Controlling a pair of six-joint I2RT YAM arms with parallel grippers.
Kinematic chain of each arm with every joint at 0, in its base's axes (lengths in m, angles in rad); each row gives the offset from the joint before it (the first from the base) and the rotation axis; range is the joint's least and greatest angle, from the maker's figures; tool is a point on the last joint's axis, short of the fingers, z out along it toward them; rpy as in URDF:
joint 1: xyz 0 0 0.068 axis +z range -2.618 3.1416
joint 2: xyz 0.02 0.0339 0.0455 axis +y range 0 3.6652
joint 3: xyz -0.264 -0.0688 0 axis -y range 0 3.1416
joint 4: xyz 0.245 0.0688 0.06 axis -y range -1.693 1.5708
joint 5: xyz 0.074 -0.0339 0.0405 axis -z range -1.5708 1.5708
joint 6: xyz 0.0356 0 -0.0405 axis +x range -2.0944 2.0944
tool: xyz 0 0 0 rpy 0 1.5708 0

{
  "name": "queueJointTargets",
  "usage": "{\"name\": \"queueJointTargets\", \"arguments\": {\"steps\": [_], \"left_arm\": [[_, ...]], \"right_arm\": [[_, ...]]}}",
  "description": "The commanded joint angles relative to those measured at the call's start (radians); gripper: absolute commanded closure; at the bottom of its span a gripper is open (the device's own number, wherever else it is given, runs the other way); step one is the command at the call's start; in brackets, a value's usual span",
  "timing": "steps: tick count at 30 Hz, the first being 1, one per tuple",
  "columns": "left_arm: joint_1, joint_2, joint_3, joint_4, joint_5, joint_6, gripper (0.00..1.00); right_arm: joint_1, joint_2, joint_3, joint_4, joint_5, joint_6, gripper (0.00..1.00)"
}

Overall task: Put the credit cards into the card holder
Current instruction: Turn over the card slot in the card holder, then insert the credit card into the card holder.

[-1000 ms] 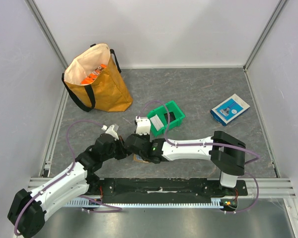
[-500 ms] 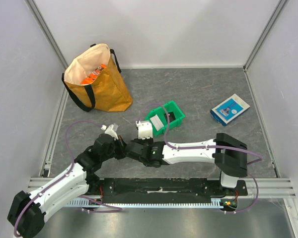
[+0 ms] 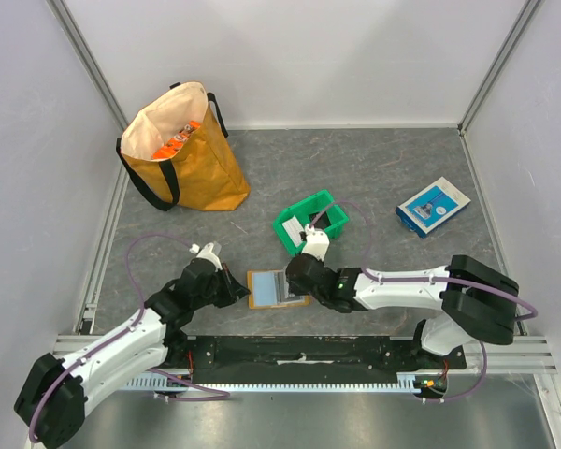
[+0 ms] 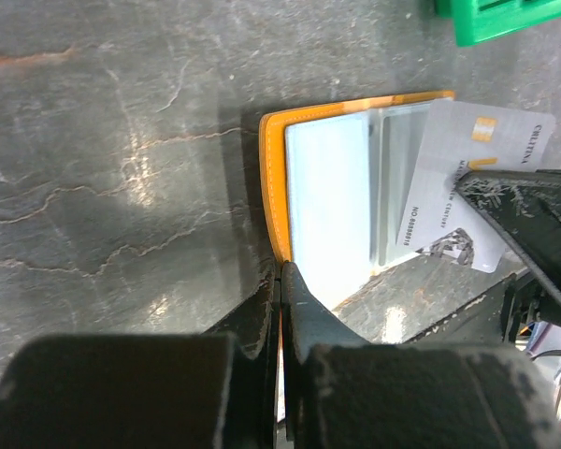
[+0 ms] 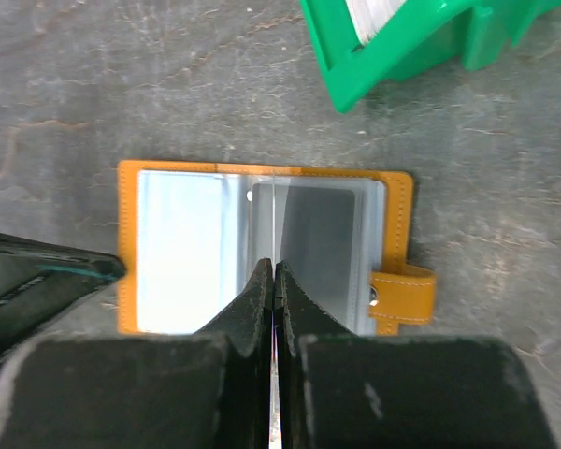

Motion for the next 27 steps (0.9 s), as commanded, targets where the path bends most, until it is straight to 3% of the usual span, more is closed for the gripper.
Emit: {"name": "queueJointTargets", "arguments": {"steps": [1,4,12,27], "left_arm": [[0.005,0.014,-0.026,0.049,-0.02,-0.025,0.98],[0.005,0.026,-0.028,0.055,-0.027,-0.024,0.98],[0.005,0.054,-0.025,0.063,-0.043,-0.019,0.98],[0.005,0.071,-0.015,0.066,-0.049,-0.018,0.98]], "right_arm": [[-0.057,-0.034,-0.096,0.352,-0.223,0.032,1.0],[-0.093,-0.031,-0.162,0.478,-0.309,0.068,1.0],[-0.128,0.038,-0.176,0.55,-0.419,0.078,1.0],[-0.142,0.028,-0.215,0.537,-0.386,0.096,1.0]]}}
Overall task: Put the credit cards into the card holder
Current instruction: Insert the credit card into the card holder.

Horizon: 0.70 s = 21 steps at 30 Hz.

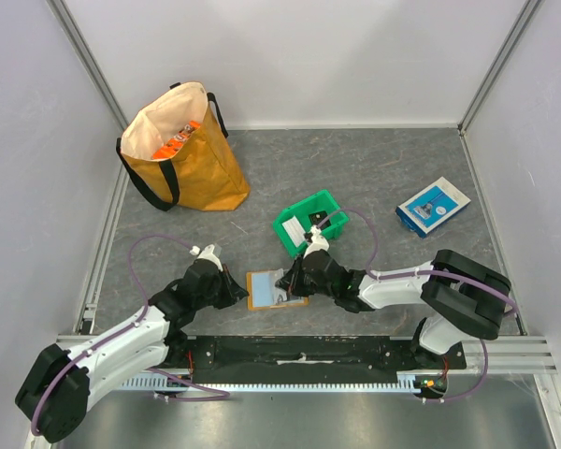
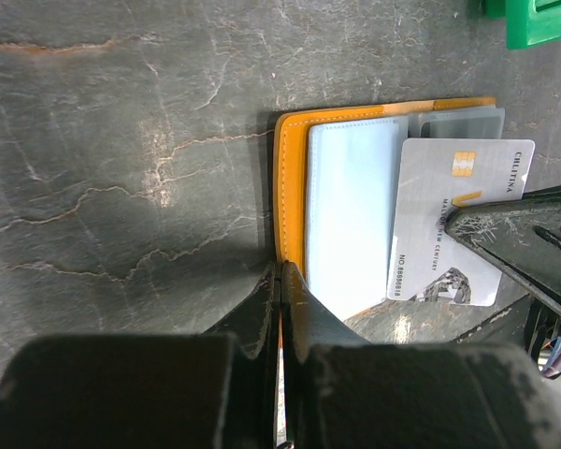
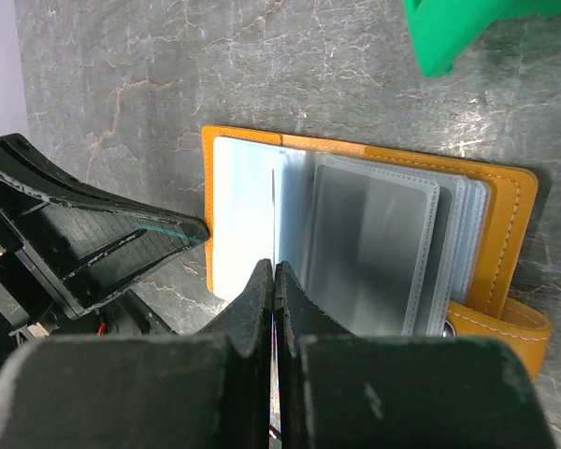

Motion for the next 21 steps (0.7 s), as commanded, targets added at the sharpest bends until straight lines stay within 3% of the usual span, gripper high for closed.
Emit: {"name": "queueJointTargets", "arguments": {"steps": [1,10,21], "left_arm": [[0.005,0.005,0.009,0.029,-0.019,-0.016,0.98],[0.005,0.014,0.013,0.039,-0.015,-0.016,0.98],[0.005,0.026,0.009,0.059,-0.001,-0.014,0.98]], "right_arm": [[-0.008,-0.026,-0.015,0.043,0.016,0.018,1.0],[-0.013,-0.012,-0.041,0.047,0.045,0.058,1.0],[-0.015,0.091,-0.027,0.104,-0.039,0.082,1.0]]}}
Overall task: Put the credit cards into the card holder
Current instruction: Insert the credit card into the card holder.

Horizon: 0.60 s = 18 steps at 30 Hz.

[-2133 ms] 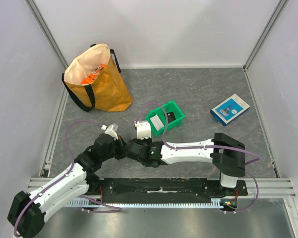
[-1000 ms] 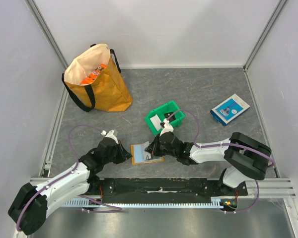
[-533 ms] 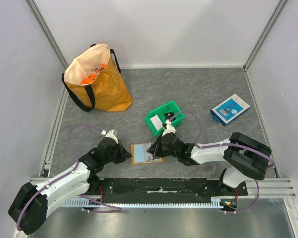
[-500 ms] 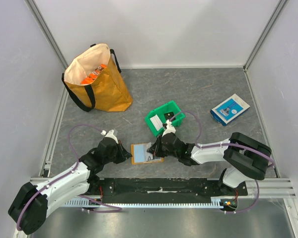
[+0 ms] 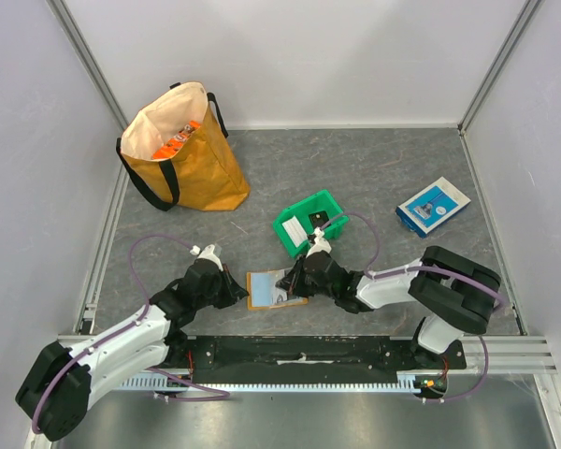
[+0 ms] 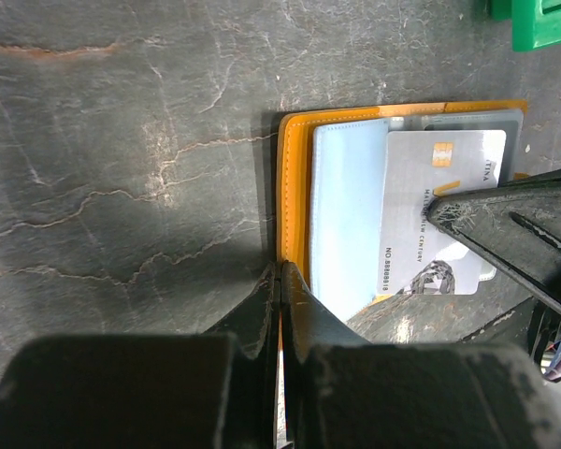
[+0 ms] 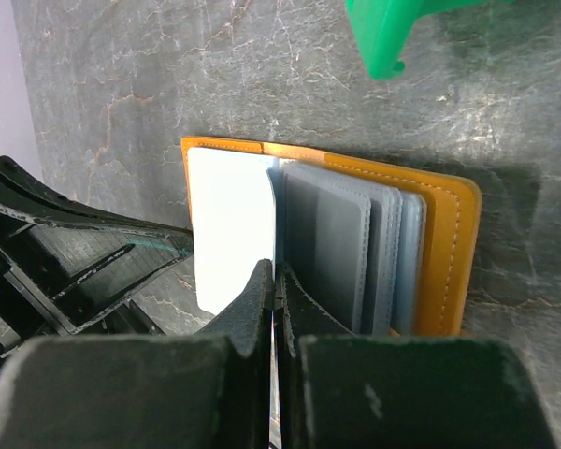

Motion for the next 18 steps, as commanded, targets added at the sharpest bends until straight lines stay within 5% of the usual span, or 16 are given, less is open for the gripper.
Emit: {"name": "queueJointTargets", "arguments": {"steps": [1,18], "left_arm": [[0.004,0.008,0.008,0.048,-0.001,-0.015,0.98],[0.005,0.0,0.0,0.051,-0.004,-0.021,0.98]], "right_arm": [[-0.003,0.039,0.002,0.029,-0.033,0.023,1.0],[0.0,0.072,0.025,-0.006,-0.059,-0.014,1.0]]}}
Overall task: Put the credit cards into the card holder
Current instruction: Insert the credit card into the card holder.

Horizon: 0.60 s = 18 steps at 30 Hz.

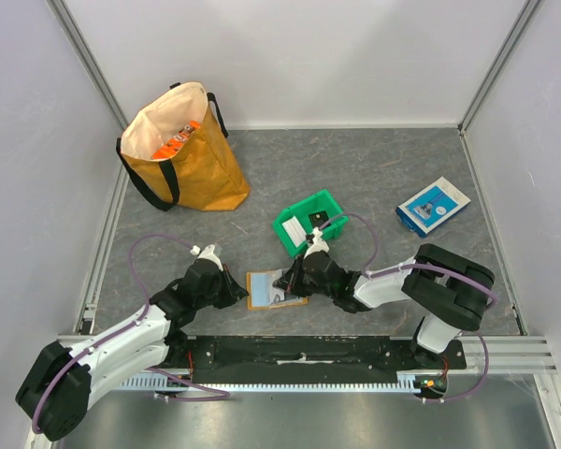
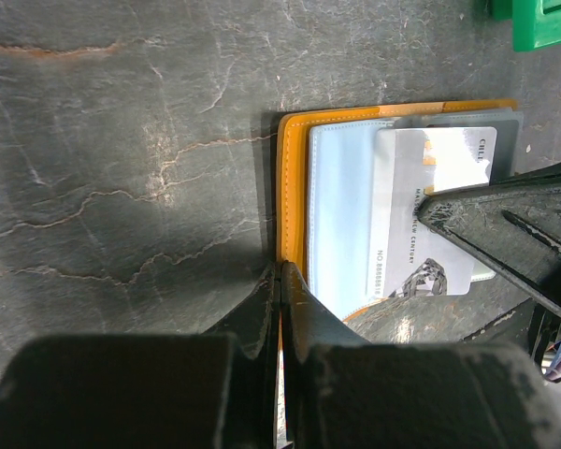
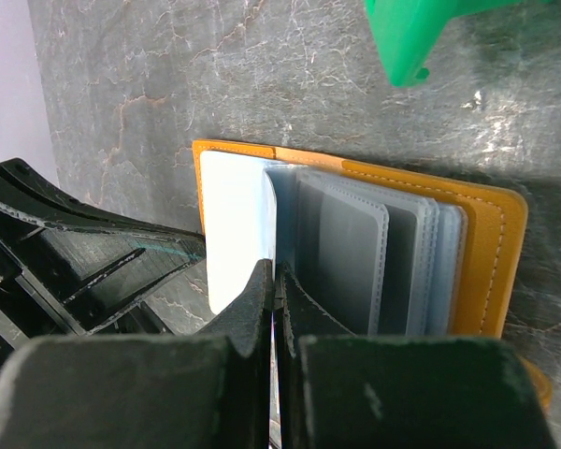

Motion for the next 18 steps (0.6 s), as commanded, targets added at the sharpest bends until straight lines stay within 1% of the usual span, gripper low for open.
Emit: {"name": "queueJointTargets", "arguments": {"steps": [1,5,7,9,10,11,13,15,16,18], "left_arm": [[0.004,0.0,0.002,0.048,-0.005,-0.019,0.98],[0.005,-0.001,-0.001,0.053,0.001,-0.021,0.98],[0.005,-0.003,-0.003,0.053,0.001,-0.021,0.98],[0.004,-0.004,-0.004,0.053,-0.002,-0.022,0.98],[0.004,-0.003,-0.003,0.053,-0.002,-0.021,0.98],[0.005,-0.001,-0.003,0.053,-0.002,-0.021,0.98],[0.005,0.0,0.0,0.054,-0.002,-0.021,0.98],[0.005,0.002,0.003,0.054,-0.002,-0.021,0.98],[0.005,0.003,0.005,0.056,0.001,-0.019,0.98],[0.005,0.008,0.008,0.057,0.003,-0.016,0.98]], "right_arm": [[0.009,0.037,0.023,-0.068,-0.026,-0.025,1.0],[0.035,0.069,0.048,-0.068,-0.032,-0.011,0.95],[0.043,0.076,0.078,-0.12,-0.024,-0.018,0.94],[0.047,0.063,0.101,-0.17,0.005,-0.032,0.91],[0.049,0.049,0.108,-0.198,0.021,-0.037,0.86],[0.048,0.035,0.114,-0.229,0.041,-0.046,0.78],[0.047,-0.008,0.132,-0.311,0.101,-0.064,0.69],[0.047,-0.046,0.143,-0.374,0.153,-0.084,0.54],[0.047,-0.058,0.149,-0.399,0.175,-0.092,0.48],[0.047,-0.074,0.164,-0.443,0.204,-0.107,0.42]]}}
